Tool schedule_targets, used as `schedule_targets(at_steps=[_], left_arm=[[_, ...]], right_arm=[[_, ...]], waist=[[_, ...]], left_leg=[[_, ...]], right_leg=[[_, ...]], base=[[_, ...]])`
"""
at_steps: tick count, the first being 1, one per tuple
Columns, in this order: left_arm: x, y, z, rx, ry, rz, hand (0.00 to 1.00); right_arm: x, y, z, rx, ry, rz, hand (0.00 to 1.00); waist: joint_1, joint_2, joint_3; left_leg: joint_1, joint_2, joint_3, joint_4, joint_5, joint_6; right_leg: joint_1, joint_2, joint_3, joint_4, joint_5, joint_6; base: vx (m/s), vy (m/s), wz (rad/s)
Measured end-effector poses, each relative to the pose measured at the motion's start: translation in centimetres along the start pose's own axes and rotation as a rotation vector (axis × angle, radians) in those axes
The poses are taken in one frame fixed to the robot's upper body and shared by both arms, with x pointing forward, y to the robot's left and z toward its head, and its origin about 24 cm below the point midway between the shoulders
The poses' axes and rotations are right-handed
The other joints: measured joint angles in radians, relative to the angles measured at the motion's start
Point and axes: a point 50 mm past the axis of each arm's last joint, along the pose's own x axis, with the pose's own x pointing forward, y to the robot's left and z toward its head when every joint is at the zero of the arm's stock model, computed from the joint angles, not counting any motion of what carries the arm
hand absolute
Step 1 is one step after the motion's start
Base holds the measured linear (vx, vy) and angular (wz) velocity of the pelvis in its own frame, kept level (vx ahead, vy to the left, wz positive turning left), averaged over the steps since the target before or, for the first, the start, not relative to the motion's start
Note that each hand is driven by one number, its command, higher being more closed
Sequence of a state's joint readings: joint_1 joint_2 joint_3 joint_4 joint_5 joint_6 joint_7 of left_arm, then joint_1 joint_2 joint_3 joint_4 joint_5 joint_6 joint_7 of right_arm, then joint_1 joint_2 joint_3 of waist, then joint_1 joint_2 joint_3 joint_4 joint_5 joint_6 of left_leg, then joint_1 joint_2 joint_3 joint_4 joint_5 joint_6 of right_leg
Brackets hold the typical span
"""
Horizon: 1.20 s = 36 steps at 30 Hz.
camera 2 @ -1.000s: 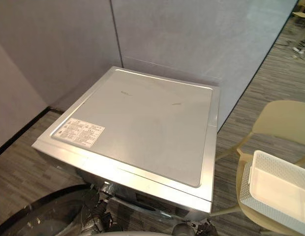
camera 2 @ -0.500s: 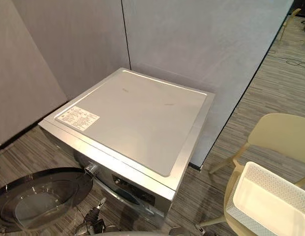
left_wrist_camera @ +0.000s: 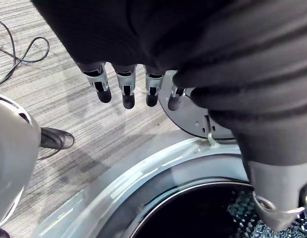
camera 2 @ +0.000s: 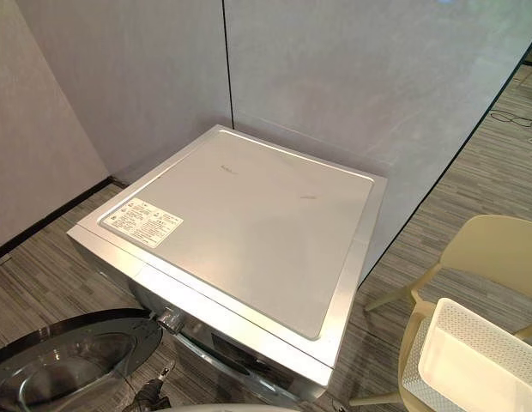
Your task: Pick up the laundry basket with both hands and put the clothes into the washing machine.
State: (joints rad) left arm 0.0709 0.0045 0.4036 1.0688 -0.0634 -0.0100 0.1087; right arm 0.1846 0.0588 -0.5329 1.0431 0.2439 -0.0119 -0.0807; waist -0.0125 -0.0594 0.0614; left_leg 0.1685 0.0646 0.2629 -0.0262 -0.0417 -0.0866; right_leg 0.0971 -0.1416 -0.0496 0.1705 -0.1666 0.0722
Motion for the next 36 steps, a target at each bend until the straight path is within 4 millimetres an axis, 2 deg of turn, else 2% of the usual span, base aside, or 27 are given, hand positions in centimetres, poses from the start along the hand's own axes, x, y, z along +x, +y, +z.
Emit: schedule_targets(at_steps=[9,11,13,15,16,17,18,19,20,21,22,23,24,25,26,27,28,29,30,31,32,33,34,35,36], left_arm=[[-0.1,0.2,-0.5,0.006,0.012,0.003,0.0],[-0.1,0.1,-0.4,0.006,0.006,0.0,0.0],[-0.1,0.0,-0.1,0.004,-0.012,-0.008,0.0],[0.0,0.1,0.1,0.008,-0.019,-0.013,0.0],[0.0,0.1,0.3,0.007,-0.021,-0.019,0.0],[0.0,0.1,0.2,-0.002,-0.017,-0.018,0.0],[0.0,0.1,0.1,0.008,-0.015,-0.018,0.0],[0.0,0.1,0.3,0.038,-0.021,-0.016,0.0],[0.1,-0.1,0.6,0.084,-0.033,-0.025,0.0],[0.1,-0.2,0.8,0.101,-0.039,-0.031,0.0],[0.1,-0.7,1.0,0.132,-0.044,-0.039,0.0],[0.1,-0.8,1.0,0.144,-0.046,-0.039,0.0],[0.2,-1.0,1.9,0.188,-0.07,-0.042,0.0],[0.3,-0.7,2.4,0.209,-0.09,-0.032,0.0],[0.4,0.2,3.0,0.244,-0.105,-0.006,0.0],[0.5,0.6,3.4,0.297,-0.119,-0.003,0.0],[0.5,0.7,3.7,0.321,-0.128,-0.005,0.0],[0.6,0.7,4.2,0.364,-0.145,-0.006,0.0],[0.6,0.7,4.0,0.377,-0.143,-0.008,0.0],[0.5,0.8,3.2,0.392,-0.122,-0.011,0.0],[0.5,0.8,3.0,0.402,-0.113,-0.01,0.0],[0.5,1.1,2.7,0.414,-0.103,-0.003,0.0],[0.5,1.4,2.5,0.423,-0.095,0.003,0.0],[0.5,1.6,2.4,0.425,-0.092,0.006,0.0],[0.5,1.6,2.4,0.437,-0.092,0.007,0.0]], right_arm=[[0.1,-0.5,-0.2,0.067,0.015,0.007,0.0],[0.2,-0.1,0.1,0.086,0.014,0.021,0.0],[0.4,0.3,1.5,0.108,-0.017,0.034,0.0],[0.7,0.6,2.9,0.104,-0.05,0.045,0.0],[0.8,1.0,3.7,0.109,-0.072,0.052,0.0],[0.9,1.0,4.6,0.105,-0.096,0.051,0.0],[0.9,0.8,4.8,0.103,-0.102,0.047,0.0],[0.9,0.7,5.0,0.09,-0.109,0.041,0.0],[0.9,0.6,5.4,0.073,-0.118,0.035,0.0],[1.0,0.5,5.5,0.065,-0.122,0.027,0.0],[1.0,0.1,5.7,0.056,-0.126,0.007,0.0],[1.0,0.0,5.7,0.054,-0.123,-0.004,0.0],[1.0,0.2,4.7,0.068,-0.084,-0.015,0.0],[1.0,0.6,3.7,0.078,-0.051,-0.01,0.0],[0.9,1.2,2.6,0.082,-0.014,-0.005,0.0],[0.7,1.9,2.0,0.1,0.002,0.009,0.0],[0.7,1.9,2.2,0.096,-0.007,0.01,0.0],[0.8,2.4,3.0,0.068,-0.034,0.026,0.0],[0.8,2.8,3.5,0.049,-0.052,0.039,0.0],[0.8,4.0,4.9,-0.015,-0.101,0.075,0.0],[0.7,4.6,5.3,-0.027,-0.117,0.091,0.0],[0.6,5.1,5.5,-0.045,-0.129,0.107,0.0],[0.6,5.4,5.6,-0.059,-0.138,0.118,0.0],[0.5,5.7,5.7,-0.073,-0.142,0.13,0.0],[0.5,6.0,5.6,-0.08,-0.141,0.141,0.0]], waist=[[0.001,0.012,0.001],[0.001,0.016,0.013],[0.002,0.04,0.048],[0.001,0.031,0.057],[0.002,0.041,0.061],[0.0,0.052,0.063],[-0.006,0.053,0.062],[-0.016,0.05,0.06],[-0.027,0.05,0.061],[-0.029,0.052,0.061],[-0.033,0.059,0.057],[-0.034,0.063,0.055],[-0.046,0.034,0.054],[-0.038,0.007,0.056],[-0.035,0.006,0.051],[-0.037,0.012,0.041],[-0.036,0.019,0.034],[-0.022,0.03,0.028],[-0.016,0.039,0.022],[-0.014,0.063,0.024],[-0.021,0.064,0.024],[-0.026,0.066,0.023],[-0.022,0.071,0.02],[-0.023,0.074,0.016],[-0.025,0.07,0.013]], left_leg=[[-0.018,0.005,-0.002,0.018,0.0,0.0],[-0.054,0.018,-0.014,0.104,-0.029,0.013],[-0.133,0.049,-0.043,0.285,-0.094,0.007],[-0.205,0.059,-0.073,0.395,-0.109,-0.005],[-0.248,0.085,-0.07,0.505,-0.151,0.011],[-0.263,0.143,-0.076,0.603,-0.167,0.036],[-0.262,0.17,-0.092,0.633,-0.169,0.038],[-0.261,0.208,-0.156,0.663,-0.169,0.038],[-0.264,0.236,-0.234,0.656,-0.166,0.033],[-0.266,0.24,-0.267,0.64,-0.162,0.027],[-0.254,0.244,-0.319,0.57,-0.164,-0.037],[-0.242,0.226,-0.326,0.525,-0.202,-0.1],[-0.239,0.179,-0.304,0.457,-0.265,-0.14],[-0.253,0.15,-0.296,0.478,-0.262,-0.136],[-0.291,0.125,-0.299,0.52,-0.272,-0.123],[-0.367,0.114,-0.307,0.593,-0.304,-0.087],[-0.392,0.11,-0.307,0.614,-0.313,-0.071],[-0.418,0.111,-0.281,0.629,-0.317,-0.051],[-0.423,0.112,-0.262,0.62,-0.311,-0.038],[-0.408,0.128,-0.186,0.564,-0.275,0.021],[-0.396,0.125,-0.165,0.541,-0.261,0.039],[-0.373,0.122,-0.138,0.501,-0.239,0.054],[-0.34,0.122,-0.098,0.444,-0.209,0.068],[-0.321,0.117,-0.067,0.389,-0.175,0.075],[-0.308,0.105,-0.05,0.348,-0.147,0.079]], right_leg=[[-0.007,-0.002,-0.012,0.003,-0.002,0.004],[-0.001,-0.002,-0.025,0.024,-0.002,0.004],[-0.028,0.0,-0.029,0.083,-0.007,0.011],[-0.076,-0.026,-0.014,0.134,-0.027,0.018],[-0.095,-0.037,-0.005,0.139,-0.033,0.018],[-0.105,-0.037,-0.002,0.146,-0.032,0.02],[-0.106,-0.042,-0.001,0.15,-0.031,0.026],[-0.125,-0.055,0.004,0.173,-0.036,0.046],[-0.163,-0.068,0.014,0.208,-0.048,0.072],[-0.185,-0.075,0.021,0.227,-0.054,0.079],[-0.225,-0.095,0.033,0.254,-0.056,0.112],[-0.241,-0.109,0.035,0.257,-0.05,0.131],[-0.247,-0.162,0.036,0.214,-0.014,0.18],[-0.242,-0.186,0.043,0.178,0.017,0.177],[-0.229,-0.199,0.044,0.115,0.082,0.181],[-0.217,-0.205,0.032,0.031,0.189,0.171],[-0.226,-0.205,0.027,0.006,0.233,0.141],[-0.25,-0.193,0.028,-0.056,0.37,0.056],[-0.26,-0.186,0.028,-0.108,0.465,0.016],[-0.276,-0.162,0.018,-0.17,0.598,0.003],[-0.28,-0.147,0.015,-0.123,0.546,0.032],[-0.279,-0.116,-0.001,-0.034,0.43,0.032],[-0.279,-0.076,-0.024,0.087,0.285,0.016],[-0.275,-0.036,-0.045,0.192,0.181,0.01],[-0.271,-0.012,-0.053,0.244,0.119,0.012]], base=[[0.0,-0.004,0.01],[-0.03,-0.038,0.14],[-0.13,-0.014,0.03],[-0.16,-0.007,-0.14],[-0.15,0.067,-0.35],[-0.16,0.109,-0.34],[-0.14,0.177,-0.17],[-0.17,0.272,0.06],[-0.18,0.326,0.09],[-0.18,0.429,0.11],[-0.12,0.394,0.13],[-0.14,0.565,0.45],[-0.08,0.364,0.39],[-0.12,0.445,0.32],[-0.12,0.361,0.04],[-0.22,0.536,0.05],[-0.2,0.438,-0.2],[-0.18,0.358,-0.49],[-0.22,0.445,-1.09],[-0.27,0.481,-0.95],[-0.26,0.441,-0.93],[-0.19,0.28,-0.7],[-0.16,0.239,-0.86],[-0.18,0.242,-0.83],[-0.14,0.161,-0.61]])
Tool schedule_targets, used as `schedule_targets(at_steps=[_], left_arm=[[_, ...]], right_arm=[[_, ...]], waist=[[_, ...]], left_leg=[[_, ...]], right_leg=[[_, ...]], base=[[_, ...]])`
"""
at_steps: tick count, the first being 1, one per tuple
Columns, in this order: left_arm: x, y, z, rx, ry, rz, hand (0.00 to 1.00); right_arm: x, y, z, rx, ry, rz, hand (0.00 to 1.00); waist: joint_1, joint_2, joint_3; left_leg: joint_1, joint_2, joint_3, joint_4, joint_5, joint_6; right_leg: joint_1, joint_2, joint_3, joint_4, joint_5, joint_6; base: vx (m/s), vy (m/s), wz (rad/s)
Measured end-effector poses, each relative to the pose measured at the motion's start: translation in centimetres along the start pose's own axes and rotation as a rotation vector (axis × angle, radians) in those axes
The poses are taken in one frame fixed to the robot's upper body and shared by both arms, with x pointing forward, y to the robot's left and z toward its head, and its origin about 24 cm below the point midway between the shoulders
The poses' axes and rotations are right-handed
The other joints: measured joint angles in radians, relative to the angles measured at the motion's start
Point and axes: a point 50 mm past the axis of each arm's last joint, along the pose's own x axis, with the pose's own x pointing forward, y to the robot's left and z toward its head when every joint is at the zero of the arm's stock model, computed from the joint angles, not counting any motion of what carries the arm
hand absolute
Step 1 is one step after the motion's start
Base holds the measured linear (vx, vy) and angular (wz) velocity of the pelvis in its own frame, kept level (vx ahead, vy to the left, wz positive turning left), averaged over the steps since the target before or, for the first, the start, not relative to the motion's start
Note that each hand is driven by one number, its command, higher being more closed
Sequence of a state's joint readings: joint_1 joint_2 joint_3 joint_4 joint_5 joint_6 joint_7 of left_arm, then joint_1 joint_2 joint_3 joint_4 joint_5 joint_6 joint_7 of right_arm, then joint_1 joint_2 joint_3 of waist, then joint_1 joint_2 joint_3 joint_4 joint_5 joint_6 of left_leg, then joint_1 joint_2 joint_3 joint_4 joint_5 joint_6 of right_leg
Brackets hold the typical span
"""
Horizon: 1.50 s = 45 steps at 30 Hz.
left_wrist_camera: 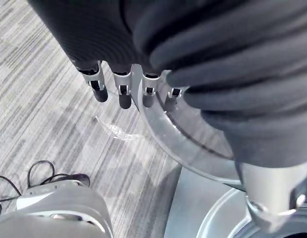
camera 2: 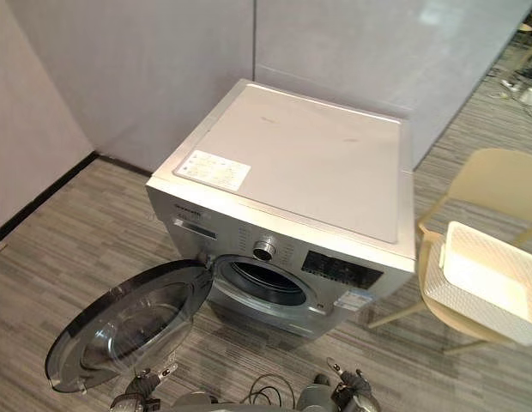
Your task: Pick up the laundry basket with both hands and put the clothes into the washing machine.
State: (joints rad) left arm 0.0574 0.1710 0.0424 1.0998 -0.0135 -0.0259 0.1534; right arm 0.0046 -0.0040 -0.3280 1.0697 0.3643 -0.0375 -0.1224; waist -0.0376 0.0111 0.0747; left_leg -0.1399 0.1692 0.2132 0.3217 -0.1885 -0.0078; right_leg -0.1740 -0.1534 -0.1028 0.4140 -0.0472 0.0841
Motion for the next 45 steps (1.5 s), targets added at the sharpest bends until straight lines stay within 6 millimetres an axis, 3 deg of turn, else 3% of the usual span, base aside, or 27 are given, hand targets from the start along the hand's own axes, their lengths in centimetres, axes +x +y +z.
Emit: schedule_targets(at_steps=[1,5,7,10,13,14,18,19,20,21,24,25,26,28,30,32,36,41,45], left_arm=[[0.1,-0.1,0.3,0.022,-0.009,-0.003,0.0],[0.2,-0.7,1.3,0.023,-0.031,-0.021,0.0],[0.3,-0.8,2.2,0.018,-0.056,-0.036,0.0],[0.2,-2.2,2.7,-0.005,-0.065,-0.066,0.0],[0.1,-2.4,2.8,-0.018,-0.072,-0.071,0.0],[0.0,-2.5,3.1,-0.024,-0.09,-0.074,0.0],[-1.1,-3.9,8.3,-0.114,-0.314,-0.123,0.0],[-1.8,-3.8,10.0,-0.135,-0.399,-0.132,0.0],[-2.3,-4.0,10.9,-0.154,-0.45,-0.141,0.0],[-2.6,-3.9,11.5,-0.174,-0.481,-0.142,0.0],[-3.7,-3.1,14.2,-0.278,-0.596,-0.123,0.0],[-4.5,-2.9,15.7,-0.328,-0.669,-0.115,0.0],[-5.0,-2.6,17.3,-0.348,-0.728,-0.106,0.0],[-5.2,-2.0,17.9,-0.367,-0.748,-0.078,0.0],[-6.1,-1.4,18.7,-0.389,-0.803,-0.066,0.0],[-8.2,-0.2,20.0,-0.413,-0.936,-0.058,0.0],[-9.5,2.3,20.7,-0.475,-1.023,0.02,0.0],[-9.6,4.6,20.8,-0.501,-1.035,0.166,0.0],[-8.0,6.9,21.7,-0.482,-0.983,0.265,0.0]], right_arm=[[0.0,0.3,0.0,-0.013,0.0,0.015,0.0],[-0.1,0.1,-0.3,-0.027,0.008,0.038,0.0],[-0.2,-0.4,-0.8,-0.037,0.022,0.032,0.0],[-0.1,-1.3,-0.5,-0.051,0.018,0.011,0.0],[0.0,-1.4,0.0,-0.059,0.0,0.008,0.0],[0.0,-1.4,0.0,-0.067,-0.003,0.01,0.0],[0.3,0.4,3.0,-0.1,-0.101,0.061,0.0],[0.2,1.5,3.8,-0.12,-0.137,0.098,0.0],[0.1,2.4,4.8,-0.13,-0.173,0.125,0.0],[-0.2,3.4,6.2,-0.14,-0.236,0.163,0.0],[-1.0,4.6,8.1,-0.147,-0.349,0.217,0.0],[-0.9,4.1,8.8,-0.154,-0.368,0.204,0.0],[-0.8,4.0,8.8,-0.15,-0.361,0.194,0.0],[-0.7,3.4,7.6,-0.14,-0.326,0.178,0.0],[-0.7,2.7,7.0,-0.131,-0.309,0.154,0.0],[-0.7,2.5,6.8,-0.127,-0.307,0.139,0.0],[-0.7,2.7,6.7,-0.136,-0.305,0.144,0.0],[-0.7,2.2,5.8,-0.16,-0.28,0.15,0.0],[-0.7,1.4,4.5,-0.175,-0.234,0.136,0.0]], waist=[[0.0,-0.008,-0.004],[-0.008,-0.028,-0.009],[-0.001,-0.059,-0.007],[-0.008,-0.051,-0.001],[-0.004,-0.049,0.0],[-0.004,-0.049,0.003],[-0.002,-0.015,0.081],[-0.001,-0.032,0.085],[0.004,-0.019,0.1],[0.008,-0.023,0.103],[-0.005,-0.005,0.09],[-0.004,0.02,0.077],[-0.002,-0.003,0.087],[-0.006,-0.021,0.077],[-0.008,-0.021,0.07],[-0.003,-0.01,0.058],[-0.001,-0.005,0.036],[-0.004,-0.014,0.018],[-0.004,-0.026,0.014]], left_leg=[[-0.003,-0.026,0.016,-0.046,0.035,0.008],[0.003,-0.078,0.037,-0.138,0.117,0.004],[0.015,-0.097,0.03,-0.184,0.157,-0.019],[0.073,-0.089,-0.021,-0.327,0.258,-0.036],[0.095,-0.076,-0.065,-0.367,0.287,-0.054],[0.08,-0.077,-0.078,-0.349,0.286,-0.055],[-0.083,-0.078,-0.17,-0.094,0.237,-0.087],[-0.098,-0.083,-0.183,-0.077,0.227,-0.098],[-0.121,-0.061,-0.158,0.038,0.158,-0.03],[-0.126,-0.039,-0.151,0.158,0.096,-0.024],[-0.077,0.027,-0.169,0.131,0.066,-0.057],[-0.042,0.031,-0.192,0.031,0.049,-0.086],[-0.04,0.001,-0.19,-0.013,0.069,-0.108],[-0.031,-0.038,-0.2,-0.039,0.09,-0.102],[-0.026,-0.07,-0.215,-0.048,0.099,-0.091],[-0.027,-0.088,-0.206,-0.073,0.116,-0.077],[-0.016,-0.089,-0.165,-0.142,0.149,-0.079],[-0.018,-0.079,-0.106,-0.222,0.178,-0.089],[-0.024,-0.067,-0.095,-0.282,0.208,-0.097]], right_leg=[[0.013,0.026,-0.004,0.004,-0.052,0.011],[0.046,0.046,0.071,-0.121,-0.099,0.031],[0.091,0.039,0.083,-0.221,-0.128,-0.011],[0.112,0.066,0.047,-0.257,-0.113,-0.029],[0.142,0.083,0.01,-0.27,-0.108,-0.038],[0.142,0.083,-0.003,-0.266,-0.109,-0.038],[0.101,0.08,-0.032,-0.149,-0.124,-0.061],[0.081,0.041,-0.017,-0.135,-0.151,-0.067],[0.075,0.04,-0.016,-0.106,-0.154,-0.064],[0.068,0.033,-0.008,-0.091,-0.154,-0.062],[0.043,0.012,-0.007,-0.08,-0.142,-0.033],[0.015,0.008,-0.007,-0.076,-0.134,-0.009],[0.012,-0.008,-0.007,-0.089,-0.119,0.009],[0.051,-0.036,-0.02,-0.163,-0.083,0.036],[0.091,-0.055,-0.032,-0.226,-0.05,0.057],[0.109,-0.063,-0.026,-0.3,-0.001,0.057],[0.092,-0.062,0.011,-0.374,0.056,0.064],[0.04,-0.05,0.066,-0.438,0.107,0.063],[0.01,-0.033,0.074,-0.464,0.126,0.059]], base=[[-0.11,0.083,-0.41],[-0.09,-0.014,-0.16],[-0.13,-0.195,0.18],[-0.12,-0.153,0.28],[-0.08,-0.083,0.3],[-0.05,-0.084,0.69],[-0.09,-0.004,0.63],[-0.15,0.031,0.26],[-0.16,0.052,0.07],[-0.13,0.092,-0.1],[-0.13,0.182,0.09],[-0.14,0.291,0.25],[-0.11,0.222,0.26],[-0.04,0.193,0.39],[-0.01,0.181,0.28],[-0.03,0.119,-0.03],[-0.04,0.025,-0.31],[-0.03,-0.019,-0.36],[0.01,-0.035,-0.12]])
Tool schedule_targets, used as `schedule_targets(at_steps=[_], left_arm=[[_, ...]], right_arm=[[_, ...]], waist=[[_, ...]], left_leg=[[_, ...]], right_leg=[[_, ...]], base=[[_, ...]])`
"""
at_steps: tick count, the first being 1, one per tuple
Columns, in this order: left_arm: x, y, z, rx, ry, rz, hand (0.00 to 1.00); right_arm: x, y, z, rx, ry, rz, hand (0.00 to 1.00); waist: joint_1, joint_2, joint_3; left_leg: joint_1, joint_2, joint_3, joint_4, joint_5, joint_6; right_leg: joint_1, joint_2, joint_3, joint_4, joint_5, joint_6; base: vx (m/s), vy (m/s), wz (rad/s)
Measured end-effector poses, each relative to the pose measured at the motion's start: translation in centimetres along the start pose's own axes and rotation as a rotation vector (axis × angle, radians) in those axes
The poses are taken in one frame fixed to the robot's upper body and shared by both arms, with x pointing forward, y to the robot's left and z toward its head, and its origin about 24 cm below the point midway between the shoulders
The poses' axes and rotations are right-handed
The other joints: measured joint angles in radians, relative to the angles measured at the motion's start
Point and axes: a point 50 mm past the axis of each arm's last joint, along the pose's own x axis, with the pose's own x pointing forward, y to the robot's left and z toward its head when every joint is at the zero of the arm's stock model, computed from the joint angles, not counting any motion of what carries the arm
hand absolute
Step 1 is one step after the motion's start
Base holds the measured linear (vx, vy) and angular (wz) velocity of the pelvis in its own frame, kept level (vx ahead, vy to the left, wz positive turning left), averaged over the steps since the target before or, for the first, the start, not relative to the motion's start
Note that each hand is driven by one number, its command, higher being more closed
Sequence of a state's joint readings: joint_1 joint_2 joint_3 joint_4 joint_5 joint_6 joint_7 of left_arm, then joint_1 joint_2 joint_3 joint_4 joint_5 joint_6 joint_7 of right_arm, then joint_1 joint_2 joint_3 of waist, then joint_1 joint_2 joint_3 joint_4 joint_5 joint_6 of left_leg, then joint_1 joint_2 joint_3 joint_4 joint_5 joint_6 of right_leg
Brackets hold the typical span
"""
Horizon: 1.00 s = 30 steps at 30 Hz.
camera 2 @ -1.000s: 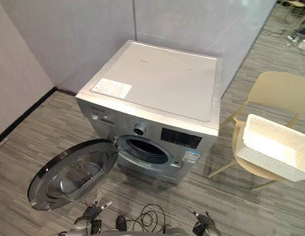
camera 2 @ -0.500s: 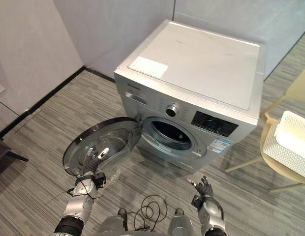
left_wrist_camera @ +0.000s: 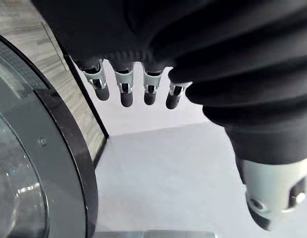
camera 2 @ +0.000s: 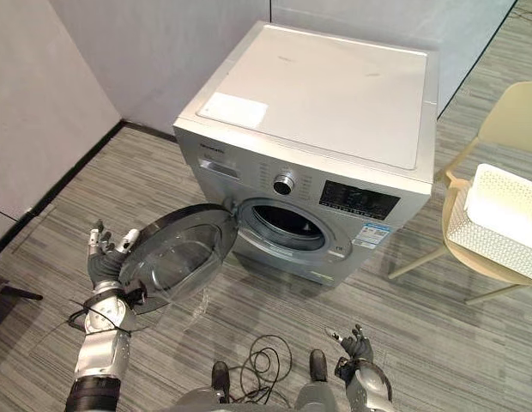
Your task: Pick up the laundry basket with both hands and put the clothes into the washing machine.
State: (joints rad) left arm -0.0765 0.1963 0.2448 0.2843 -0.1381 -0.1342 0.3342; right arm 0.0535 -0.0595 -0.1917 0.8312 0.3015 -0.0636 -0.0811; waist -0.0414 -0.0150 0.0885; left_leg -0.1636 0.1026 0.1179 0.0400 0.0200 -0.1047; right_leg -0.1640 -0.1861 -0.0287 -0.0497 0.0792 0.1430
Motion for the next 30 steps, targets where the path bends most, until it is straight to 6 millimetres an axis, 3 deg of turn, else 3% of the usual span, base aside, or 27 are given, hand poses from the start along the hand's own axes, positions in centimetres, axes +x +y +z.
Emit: schedule_targets(at_steps=[6,12,16,19,22,27,30], left_arm=[[4.3,3.3,-0.2,0.056,0.095,0.136,0.0],[8.8,5.9,3.3,0.032,0.104,0.236,0.0],[10.2,6.4,5.4,-0.047,0.08,0.259,0.0],[10.6,6.7,5.9,-0.077,0.083,0.282,0.0],[10.6,6.6,5.7,-0.133,0.087,0.291,0.0],[8.6,5.1,1.6,-0.17,0.177,0.248,0.0],[5.4,3.9,-3.4,-0.151,0.322,0.188,0.0]], right_arm=[[-0.3,-0.9,-1.0,0.007,0.038,-0.009,0.0],[-0.1,-1.7,-0.8,0.027,0.036,-0.033,0.0],[-0.2,-1.6,-1.0,0.042,0.043,-0.033,0.0],[-0.3,-1.3,-1.5,0.05,0.058,-0.028,0.0],[-0.4,-0.6,-1.8,0.043,0.067,-0.006,0.0],[-0.6,-0.8,-2.9,0.031,0.115,-0.005,0.0],[-0.8,-1.5,-4.0,0.036,0.177,-0.036,0.0]], waist=[[-0.001,-0.028,0.012],[-0.002,-0.072,0.051],[0.001,-0.089,0.08],[0.003,-0.098,0.102],[0.023,-0.097,0.109],[0.035,-0.095,0.11],[0.034,-0.091,0.11]], left_leg=[[-0.022,0.037,-0.004,-0.042,0.024,-0.02],[-0.089,0.056,0.006,-0.041,0.032,-0.027],[-0.129,0.071,0.022,-0.039,0.036,-0.028],[-0.143,0.075,0.025,-0.034,0.036,-0.028],[-0.153,0.1,0.042,-0.029,0.037,-0.029],[-0.138,0.091,0.048,-0.02,0.037,-0.029],[-0.091,0.085,0.05,-0.026,0.032,-0.029]], right_leg=[[-0.022,0.039,-0.024,-0.024,0.008,-0.011],[-0.093,0.057,-0.026,-0.023,0.026,-0.03],[-0.145,0.066,-0.03,-0.023,0.063,-0.031],[-0.157,0.067,-0.029,-0.023,0.065,-0.033],[-0.179,0.086,-0.028,-0.023,0.099,-0.043],[-0.161,0.077,-0.027,-0.023,0.102,-0.045],[-0.119,0.071,-0.024,-0.023,0.101,-0.045]], base=[[0.05,-0.056,0.03],[0.01,-0.034,-0.03],[-0.04,-0.021,-0.14],[-0.05,-0.01,-0.05],[-0.06,-0.036,-0.17],[-0.07,-0.005,-0.04],[-0.07,0.017,0.01]])
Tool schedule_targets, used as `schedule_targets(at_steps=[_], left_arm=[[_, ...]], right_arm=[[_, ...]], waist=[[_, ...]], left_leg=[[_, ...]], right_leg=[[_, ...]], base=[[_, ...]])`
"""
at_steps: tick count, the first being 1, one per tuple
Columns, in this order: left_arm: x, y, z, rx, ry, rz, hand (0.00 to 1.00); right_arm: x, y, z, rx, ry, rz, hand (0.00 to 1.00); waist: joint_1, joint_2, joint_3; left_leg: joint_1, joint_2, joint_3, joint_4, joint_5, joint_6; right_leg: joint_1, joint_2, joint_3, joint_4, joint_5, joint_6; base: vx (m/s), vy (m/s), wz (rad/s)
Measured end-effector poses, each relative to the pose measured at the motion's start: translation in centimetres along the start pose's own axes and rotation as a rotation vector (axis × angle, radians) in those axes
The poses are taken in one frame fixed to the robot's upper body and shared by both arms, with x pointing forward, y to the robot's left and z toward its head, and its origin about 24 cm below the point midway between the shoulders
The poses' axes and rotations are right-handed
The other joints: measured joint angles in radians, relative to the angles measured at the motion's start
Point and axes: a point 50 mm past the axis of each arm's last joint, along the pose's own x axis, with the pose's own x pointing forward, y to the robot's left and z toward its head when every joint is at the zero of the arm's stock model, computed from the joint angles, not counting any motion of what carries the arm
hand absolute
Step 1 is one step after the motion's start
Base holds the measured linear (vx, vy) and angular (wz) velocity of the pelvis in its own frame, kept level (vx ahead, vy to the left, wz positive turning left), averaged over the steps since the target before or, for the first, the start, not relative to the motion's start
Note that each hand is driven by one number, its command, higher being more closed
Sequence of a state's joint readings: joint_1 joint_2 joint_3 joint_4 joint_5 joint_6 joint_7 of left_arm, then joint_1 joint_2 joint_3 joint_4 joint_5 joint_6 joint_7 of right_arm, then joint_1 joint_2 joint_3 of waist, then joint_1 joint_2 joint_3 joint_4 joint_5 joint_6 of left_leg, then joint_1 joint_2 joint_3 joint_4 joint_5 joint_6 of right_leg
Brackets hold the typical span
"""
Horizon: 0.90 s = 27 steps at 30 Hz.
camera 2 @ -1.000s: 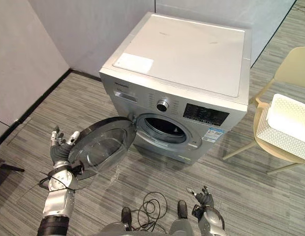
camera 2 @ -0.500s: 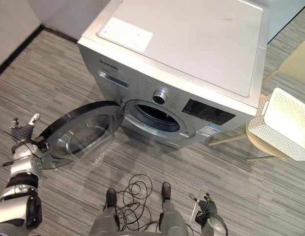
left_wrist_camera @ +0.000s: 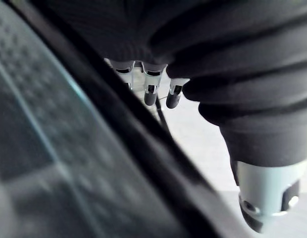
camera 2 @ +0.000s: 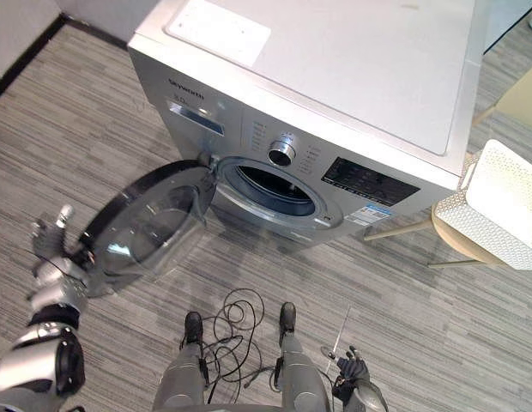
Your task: Pick up the laundry basket with both hands and put the clothes into the washing machine.
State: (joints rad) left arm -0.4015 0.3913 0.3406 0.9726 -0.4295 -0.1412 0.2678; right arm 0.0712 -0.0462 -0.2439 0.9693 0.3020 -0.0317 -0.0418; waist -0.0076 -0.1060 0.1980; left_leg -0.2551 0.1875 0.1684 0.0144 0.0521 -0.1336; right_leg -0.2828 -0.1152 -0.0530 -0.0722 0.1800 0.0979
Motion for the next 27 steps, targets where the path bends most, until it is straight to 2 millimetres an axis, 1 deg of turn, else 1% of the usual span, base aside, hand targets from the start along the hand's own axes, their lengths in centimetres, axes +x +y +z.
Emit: schedule_targets(at_steps=[1,2,3,4,5,6,7,8,10,11,12,13,14,15,16,17,18,19,20,22,23,24,25,26,27], left_arm=[[-1.1,-0.4,-2.7,0.038,0.072,-0.048,0.0],[-2.4,-1.0,-5.7,0.076,0.164,-0.1,0.0],[-3.2,-1.5,-7.0,0.093,0.208,-0.132,0.0],[-5.2,-2.6,-10.0,0.156,0.3,-0.216,0.0],[-6.3,-3.1,-11.2,0.193,0.334,-0.258,0.0],[-8.2,-4.3,-13.3,0.272,0.381,-0.356,0.0],[-9.9,-5.5,-14.7,0.351,0.414,-0.457,0.0],[-10.7,-6.2,-15.2,0.38,0.425,-0.503,0.0],[-12.8,-8.6,-16.0,0.48,0.413,-0.683,0.0],[-13.6,-10.1,-15.8,0.52,0.379,-0.776,0.0],[-13.9,-10.9,-15.6,0.532,0.356,-0.813,0.0],[-14.3,-13.0,-14.6,0.547,0.298,-0.881,0.0],[-14.4,-14.6,-13.6,0.551,0.253,-0.92,0.0],[-14.2,-16.8,-11.7,0.545,0.182,-0.956,0.0],[-14.1,-17.9,-10.7,0.537,0.146,-0.97,0.0],[-13.7,-20.4,-7.7,0.515,0.047,-0.988,0.0],[-13.4,-21.4,-6.3,0.497,0.007,-0.984,0.0],[-13.1,-23.0,-3.7,0.45,-0.066,-0.974,0.0],[-12.8,-24.3,-1.2,0.394,-0.122,-0.95,0.0],[-12.7,-25.4,1.3,0.299,-0.15,-0.927,0.0],[-12.8,-25.4,1.2,0.296,-0.141,-0.937,0.0],[-13.0,-25.3,0.6,0.264,-0.113,-0.932,0.0],[-13.0,-24.9,-0.2,0.239,-0.079,-0.918,0.0],[-12.9,-24.7,-0.6,0.223,-0.06,-0.907,0.0],[-12.6,-23.8,-1.7,0.191,-0.012,-0.875,0.0]], right_arm=[[0.0,-0.4,-0.3,0.017,0.018,-0.018,0.0],[0.0,-0.8,-0.5,0.032,0.031,-0.037,0.0],[0.0,-1.0,-0.6,0.032,0.036,-0.044,0.0],[0.0,-1.1,-0.6,0.032,0.04,-0.051,0.0],[0.0,-1.0,-0.6,0.032,0.041,-0.049,0.0],[0.0,-0.9,-0.6,0.034,0.043,-0.046,0.0],[0.0,-1.0,-0.8,0.032,0.049,-0.048,0.0],[0.0,-1.0,-0.9,0.031,0.05,-0.05,0.0],[-0.1,-1.2,-1.1,0.033,0.056,-0.054,0.0],[-0.2,-1.3,-1.4,0.035,0.062,-0.056,0.0],[-0.3,-1.3,-1.5,0.035,0.062,-0.057,0.0],[-0.4,-1.3,-1.6,0.038,0.062,-0.057,0.0],[-0.4,-1.3,-1.8,0.041,0.065,-0.056,0.0],[-0.5,-1.5,-2.0,0.054,0.067,-0.064,0.0],[-0.6,-1.8,-2.2,0.061,0.069,-0.073,0.0],[-0.9,-2.8,-2.8,0.078,0.078,-0.104,0.0],[-1.1,-3.3,-3.1,0.09,0.086,-0.123,0.0],[-1.5,-4.2,-3.8,0.116,0.101,-0.158,0.0],[-2.0,-5.2,-4.7,0.139,0.119,-0.194,0.0],[-2.9,-6.1,-6.1,0.167,0.149,-0.243,0.0],[-3.1,-6.2,-6.4,0.169,0.158,-0.252,0.0],[-3.3,-6.3,-6.8,0.17,0.171,-0.256,0.0],[-3.3,-6.0,-6.9,0.175,0.168,-0.25,0.0],[-3.3,-5.9,-6.9,0.178,0.164,-0.245,0.0],[-3.3,-5.6,-6.9,0.179,0.165,-0.236,0.0]], waist=[[-0.002,0.0,-0.001],[-0.008,-0.002,-0.003],[-0.01,-0.004,-0.005],[-0.013,-0.003,-0.006],[-0.016,-0.001,-0.006],[-0.023,0.001,-0.01],[-0.035,0.007,-0.028],[-0.041,0.013,-0.032],[-0.068,0.031,-0.043],[-0.081,0.041,-0.049],[-0.09,0.046,-0.052],[-0.104,0.05,-0.053],[-0.122,0.051,-0.053],[-0.154,0.052,-0.052],[-0.167,0.053,-0.052],[-0.202,0.057,-0.049],[-0.207,0.059,-0.047],[-0.233,0.062,-0.045],[-0.245,0.069,-0.041],[-0.251,0.077,-0.042],[-0.25,0.083,-0.041],[-0.249,0.092,-0.043],[-0.241,0.099,-0.044],[-0.238,0.103,-0.044],[-0.224,0.116,-0.046]], left_leg=[[0.018,-0.005,0.002,-0.01,-0.007,-0.001],[0.025,-0.018,0.003,-0.02,-0.007,0.0],[0.026,-0.025,0.008,-0.023,-0.006,0.0],[0.036,-0.035,0.035,-0.039,-0.004,-0.002],[0.046,-0.036,0.046,-0.049,-0.002,-0.005],[0.068,-0.036,0.066,-0.062,0.001,-0.008],[0.082,-0.036,0.085,-0.076,0.007,-0.012],[0.091,-0.036,0.091,-0.081,0.01,-0.017],[0.118,-0.035,0.128,-0.09,0.011,-0.017],[0.126,-0.034,0.157,-0.093,0.01,-0.018],[0.128,-0.033,0.174,-0.094,0.01,-0.018],[0.131,-0.033,0.208,-0.097,0.01,-0.019],[0.131,-0.033,0.237,-0.096,0.01,-0.019],[0.132,-0.031,0.271,-0.096,0.01,-0.019],[0.133,-0.029,0.286,-0.095,0.009,-0.02],[0.141,-0.022,0.316,-0.092,0.002,-0.028],[0.147,-0.018,0.333,-0.089,-0.003,-0.034],[0.152,-0.008,0.358,-0.082,-0.005,-0.035],[0.16,0.007,0.38,-0.081,-0.013,-0.045],[0.161,0.03,0.407,-0.079,-0.018,-0.053],[0.163,0.04,0.412,-0.078,-0.02,-0.056],[0.164,0.053,0.415,-0.075,-0.024,-0.061],[0.164,0.064,0.415,-0.07,-0.026,-0.064],[0.164,0.068,0.415,-0.067,-0.027,-0.065],[0.166,0.076,0.414,-0.063,-0.027,-0.065]], right_leg=[[0.012,0.0,0.002,0.0,-0.002,0.002],[0.016,-0.01,0.004,0.004,-0.021,0.006],[0.016,-0.017,0.005,0.004,-0.032,0.006],[0.01,-0.025,0.023,0.006,-0.043,0.013],[0.007,-0.025,0.031,0.011,-0.043,0.013],[0.004,-0.021,0.046,0.021,-0.047,0.015],[-0.002,-0.018,0.062,0.026,-0.051,0.019],[-0.002,-0.015,0.072,0.029,-0.054,0.024],[-0.004,-0.009,0.106,0.035,-0.06,0.031],[-0.017,-0.003,0.134,0.037,-0.059,0.031],[-0.026,0.0,0.148,0.039,-0.058,0.032],[-0.047,0.006,0.183,0.041,-0.051,0.038],[-0.064,0.012,0.208,0.04,-0.042,0.039],[-0.081,0.02,0.241,0.035,-0.027,0.033],[-0.09,0.025,0.257,0.034,-0.023,0.035],[-0.1,0.033,0.294,0.029,-0.019,0.037],[-0.102,0.036,0.307,0.026,-0.019,0.038],[-0.104,0.048,0.325,0.024,-0.018,0.037],[-0.103,0.063,0.334,0.023,-0.018,0.037],[-0.103,0.086,0.335,0.021,-0.018,0.037],[-0.101,0.094,0.332,0.021,-0.018,0.037],[-0.098,0.106,0.325,0.021,-0.018,0.037],[-0.096,0.113,0.317,0.021,-0.018,0.037],[-0.093,0.114,0.31,0.021,-0.018,0.037],[-0.082,0.116,0.295,0.021,-0.018,0.037]], base=[[-0.09,0.026,0.07],[-0.09,0.025,0.09],[-0.09,0.024,0.05],[-0.06,0.016,-0.08],[-0.07,0.016,-0.3],[-0.06,0.006,-0.44],[-0.05,0.004,-0.46],[-0.02,0.007,-0.44],[0.01,0.01,-0.49],[0.02,0.004,-0.55],[0.03,-0.002,-0.74],[0.03,-0.006,-0.74],[0.04,-0.016,-0.94],[0.04,-0.016,-0.78],[0.07,-0.034,-0.9],[0.07,-0.023,-0.73],[0.1,-0.028,-0.79],[0.1,-0.03,-0.59],[0.1,-0.043,-0.49],[0.08,-0.053,-0.3],[0.08,-0.062,-0.19],[0.08,-0.065,-0.07],[0.07,-0.058,-0.01],[0.05,-0.038,0.15],[0.02,-0.013,0.22]])
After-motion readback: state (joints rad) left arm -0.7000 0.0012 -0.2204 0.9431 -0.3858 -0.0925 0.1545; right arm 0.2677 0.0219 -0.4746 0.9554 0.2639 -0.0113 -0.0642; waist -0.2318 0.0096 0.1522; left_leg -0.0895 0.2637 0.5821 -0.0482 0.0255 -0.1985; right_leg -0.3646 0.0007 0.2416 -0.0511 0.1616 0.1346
